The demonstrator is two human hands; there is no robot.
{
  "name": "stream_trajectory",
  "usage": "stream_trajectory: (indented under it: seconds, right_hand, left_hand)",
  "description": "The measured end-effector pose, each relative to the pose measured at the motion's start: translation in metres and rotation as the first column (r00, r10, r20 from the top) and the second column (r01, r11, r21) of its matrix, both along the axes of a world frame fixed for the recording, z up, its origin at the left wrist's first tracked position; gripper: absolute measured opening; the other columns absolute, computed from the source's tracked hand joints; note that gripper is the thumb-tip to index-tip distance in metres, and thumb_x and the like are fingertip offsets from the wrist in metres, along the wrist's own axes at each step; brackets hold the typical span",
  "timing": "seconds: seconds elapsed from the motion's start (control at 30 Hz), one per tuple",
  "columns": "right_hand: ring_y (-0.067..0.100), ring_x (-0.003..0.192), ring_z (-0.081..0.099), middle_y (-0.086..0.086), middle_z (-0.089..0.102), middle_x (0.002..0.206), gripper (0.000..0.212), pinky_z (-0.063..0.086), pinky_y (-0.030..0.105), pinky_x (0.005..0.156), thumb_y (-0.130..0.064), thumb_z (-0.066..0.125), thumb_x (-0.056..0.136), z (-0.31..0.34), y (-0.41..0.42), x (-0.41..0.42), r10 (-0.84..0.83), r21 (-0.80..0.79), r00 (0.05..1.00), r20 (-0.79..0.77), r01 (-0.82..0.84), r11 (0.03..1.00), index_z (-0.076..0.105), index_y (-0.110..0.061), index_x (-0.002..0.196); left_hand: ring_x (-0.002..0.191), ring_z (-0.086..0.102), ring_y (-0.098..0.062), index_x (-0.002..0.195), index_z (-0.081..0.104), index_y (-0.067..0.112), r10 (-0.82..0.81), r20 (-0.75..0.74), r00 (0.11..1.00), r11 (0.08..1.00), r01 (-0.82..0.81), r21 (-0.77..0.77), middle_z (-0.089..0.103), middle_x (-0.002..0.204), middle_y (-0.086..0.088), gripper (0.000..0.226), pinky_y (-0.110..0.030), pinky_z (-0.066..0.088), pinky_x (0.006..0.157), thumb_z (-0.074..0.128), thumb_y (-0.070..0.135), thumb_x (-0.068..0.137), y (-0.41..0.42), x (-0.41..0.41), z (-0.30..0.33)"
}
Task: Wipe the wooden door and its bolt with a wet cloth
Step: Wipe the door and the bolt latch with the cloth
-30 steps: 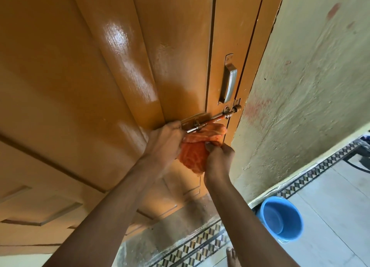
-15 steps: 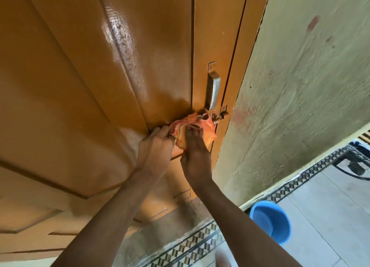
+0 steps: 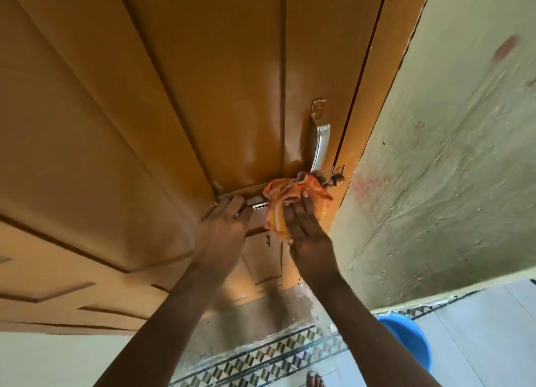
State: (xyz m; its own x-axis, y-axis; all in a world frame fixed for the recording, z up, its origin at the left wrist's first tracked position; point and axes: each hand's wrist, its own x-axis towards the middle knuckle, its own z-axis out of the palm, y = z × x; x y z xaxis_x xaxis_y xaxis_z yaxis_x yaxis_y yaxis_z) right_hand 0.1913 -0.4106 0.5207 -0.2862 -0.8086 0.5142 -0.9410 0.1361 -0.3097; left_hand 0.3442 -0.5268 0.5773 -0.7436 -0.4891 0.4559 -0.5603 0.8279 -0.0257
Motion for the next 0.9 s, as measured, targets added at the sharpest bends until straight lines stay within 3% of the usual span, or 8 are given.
stream_trajectory:
  seconds: [0.07, 0.23, 0.33, 0.47, 0.6, 0.67, 0.77, 0.9]
  right_hand:
    - [0.041, 0.141, 0.042, 0.023, 0.051, 0.15, 0.057, 0.065, 0.04, 0.071, -0.001, 0.047, 0.086, -0.001, 0.007, -0.015, -0.013, -0.029, 1.0, 0.018, 0.014, 0.999, 0.054, -0.002, 0.142]
    - [0.051, 0.135, 0.049, 0.026, 0.041, 0.156, 0.056, 0.059, 0.051, 0.093, -0.006, 0.046, 0.089, 0.006, -0.031, 0.036, -0.173, -0.081, 0.896, 0.408, 0.224, 0.971, 0.052, -0.005, 0.145]
    - [0.045, 0.15, 0.027, 0.026, 0.038, 0.159, 0.067, 0.047, 0.041, 0.102, 0.005, 0.049, 0.083, 0.004, -0.031, 0.043, -0.124, -0.093, 0.936, 0.329, 0.163, 0.982, 0.046, -0.006, 0.149]
    - [0.048, 0.14, 0.044, 0.021, 0.042, 0.157, 0.06, 0.06, 0.041, 0.084, 0.011, 0.057, 0.082, -0.004, -0.006, 0.011, -0.107, -0.067, 0.983, 0.152, 0.119, 0.991, 0.057, -0.001, 0.141]
    - [0.048, 0.105, 0.07, 0.026, 0.06, 0.141, 0.057, 0.061, 0.042, 0.072, -0.001, 0.046, 0.084, 0.007, -0.031, 0.032, -0.304, -0.11, 0.877, 0.372, 0.368, 0.923, 0.06, -0.004, 0.139]
    - [0.047, 0.119, 0.064, 0.024, 0.057, 0.144, 0.064, 0.059, 0.037, 0.081, 0.0, 0.043, 0.08, 0.012, -0.04, 0.058, -0.268, -0.122, 0.866, 0.423, 0.347, 0.93, 0.057, -0.005, 0.142]
    - [0.048, 0.139, 0.045, 0.023, 0.053, 0.148, 0.073, 0.051, 0.041, 0.098, 0.013, 0.053, 0.07, 0.008, -0.028, 0.063, -0.166, -0.113, 0.934, 0.315, 0.211, 0.971, 0.057, -0.001, 0.142]
    - [0.049, 0.128, 0.057, 0.024, 0.059, 0.142, 0.067, 0.061, 0.053, 0.088, 0.012, 0.054, 0.072, 0.013, -0.028, 0.037, -0.302, -0.12, 0.892, 0.335, 0.359, 0.926, 0.061, -0.003, 0.137]
  left_hand:
    - [0.08, 0.073, -0.028, 0.099, 0.082, 0.012, -0.01, 0.0, 1.0, 1.0, 0.01, -0.015, 0.075, 0.098, -0.007, 0.031, -0.033, 0.059, 0.059, 0.073, 0.003, 0.071, 0.001, 0.001, 0.002]
    - [0.073, 0.073, -0.026, 0.091, 0.085, 0.017, -0.043, -0.059, 0.997, 0.999, 0.043, 0.0, 0.076, 0.089, -0.002, 0.024, -0.029, 0.056, 0.055, 0.083, 0.001, 0.072, -0.01, 0.002, 0.002]
    - [0.073, 0.072, -0.025, 0.086, 0.083, 0.019, -0.088, -0.06, 0.994, 0.996, 0.087, -0.012, 0.075, 0.088, -0.001, 0.017, -0.03, 0.056, 0.053, 0.077, 0.005, 0.077, -0.02, 0.004, 0.0]
    - [0.078, 0.068, -0.022, 0.095, 0.084, 0.018, -0.107, -0.056, 0.993, 0.994, 0.107, -0.014, 0.072, 0.09, 0.0, 0.024, -0.03, 0.052, 0.058, 0.087, 0.006, 0.074, -0.023, 0.008, -0.006]
    - [0.079, 0.067, -0.023, 0.096, 0.084, 0.017, -0.097, -0.094, 0.991, 0.995, 0.096, -0.012, 0.071, 0.09, -0.002, 0.015, -0.032, 0.054, 0.06, 0.084, 0.009, 0.083, -0.021, 0.008, -0.01]
    - [0.078, 0.067, -0.025, 0.09, 0.082, 0.014, -0.105, -0.112, 0.988, 0.994, 0.105, -0.006, 0.069, 0.088, -0.005, 0.008, -0.032, 0.055, 0.06, 0.078, 0.008, 0.087, -0.021, 0.008, -0.012]
    - [0.08, 0.067, -0.025, 0.088, 0.08, 0.011, -0.122, -0.133, 0.984, 0.993, 0.12, -0.023, 0.067, 0.087, -0.007, 0.012, -0.03, 0.052, 0.057, 0.069, 0.008, 0.092, -0.024, 0.01, -0.018]
    - [0.087, 0.067, -0.024, 0.105, 0.083, 0.01, -0.131, -0.185, 0.974, 0.991, 0.131, -0.012, 0.069, 0.093, -0.005, 0.012, -0.029, 0.05, 0.06, 0.076, 0.01, 0.095, -0.027, 0.013, -0.024]
